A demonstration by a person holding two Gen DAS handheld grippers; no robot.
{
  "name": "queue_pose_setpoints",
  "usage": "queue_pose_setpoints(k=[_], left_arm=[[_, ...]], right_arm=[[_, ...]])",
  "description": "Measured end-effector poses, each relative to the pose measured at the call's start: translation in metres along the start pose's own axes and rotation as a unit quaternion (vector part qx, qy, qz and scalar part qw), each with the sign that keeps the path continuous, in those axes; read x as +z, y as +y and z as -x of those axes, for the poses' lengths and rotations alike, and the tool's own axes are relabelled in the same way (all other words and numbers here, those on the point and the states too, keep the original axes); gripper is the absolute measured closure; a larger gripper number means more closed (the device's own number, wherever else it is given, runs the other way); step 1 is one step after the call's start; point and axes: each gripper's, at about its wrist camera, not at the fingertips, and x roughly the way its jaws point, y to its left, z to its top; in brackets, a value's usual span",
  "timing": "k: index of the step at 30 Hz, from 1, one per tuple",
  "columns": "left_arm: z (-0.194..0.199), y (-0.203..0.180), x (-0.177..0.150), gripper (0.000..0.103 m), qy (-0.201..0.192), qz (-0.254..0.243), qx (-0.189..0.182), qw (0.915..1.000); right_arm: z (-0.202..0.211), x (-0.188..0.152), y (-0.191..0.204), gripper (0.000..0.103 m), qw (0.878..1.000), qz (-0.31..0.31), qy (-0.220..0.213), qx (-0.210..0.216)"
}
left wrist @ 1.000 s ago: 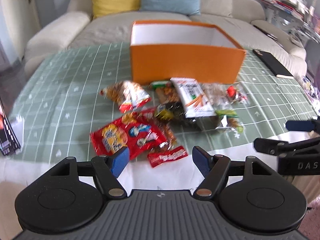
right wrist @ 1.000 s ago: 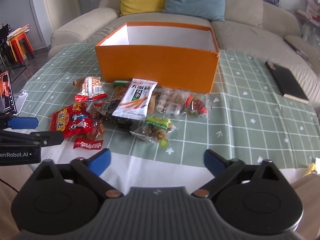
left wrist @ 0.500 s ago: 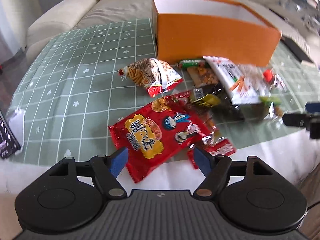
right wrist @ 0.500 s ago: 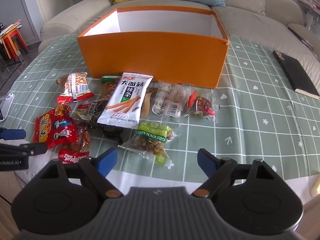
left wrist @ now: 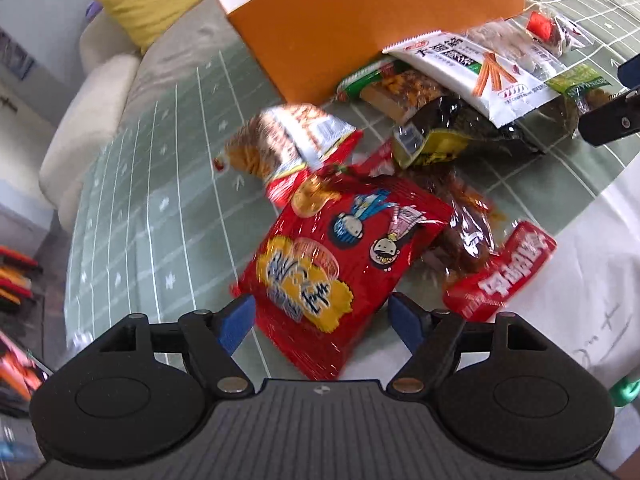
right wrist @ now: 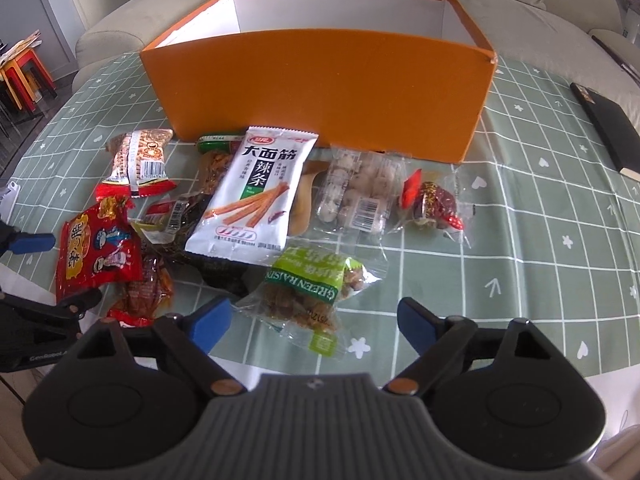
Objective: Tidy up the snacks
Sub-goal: 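Lower the left gripper onto the red chip bag while the right gripper approaches the green raisin pack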
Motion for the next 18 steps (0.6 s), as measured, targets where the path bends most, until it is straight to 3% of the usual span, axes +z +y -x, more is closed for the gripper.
queue_pose_setpoints(k=[6,11,14,16,18], left_arm=[[-0.009,-0.004,0.015,0.012,-0.020,-0.040,0.005,0.9990],[-0.020,0.011,0.026,0.011,-0.012,0.005,-0.025,0.9996],[-0.024,0.018,0.028,0.014,-0.003,0.040,-0.042,0.9983],[-0.023,0.020,0.027,0.021,0.000,0.056,-0.052,0.9971],[-0.022,0.020,0.027,0.030,0.006,0.063,-0.047,0.9969]], right_arm=[[-0.007,0.005,0.005,0.016,1.000,-0.005,0.004,0.011],[-0.013,0.008,0.007,0.014,1.000,-0.004,0.008,0.004],[-0.016,0.007,0.006,0.023,1.000,-0.002,0.012,-0.002],[-0.018,0.006,0.005,0.037,1.000,-0.001,0.017,-0.005],[-0.019,0.004,0.004,0.041,1.000,0.001,0.022,-0.003]])
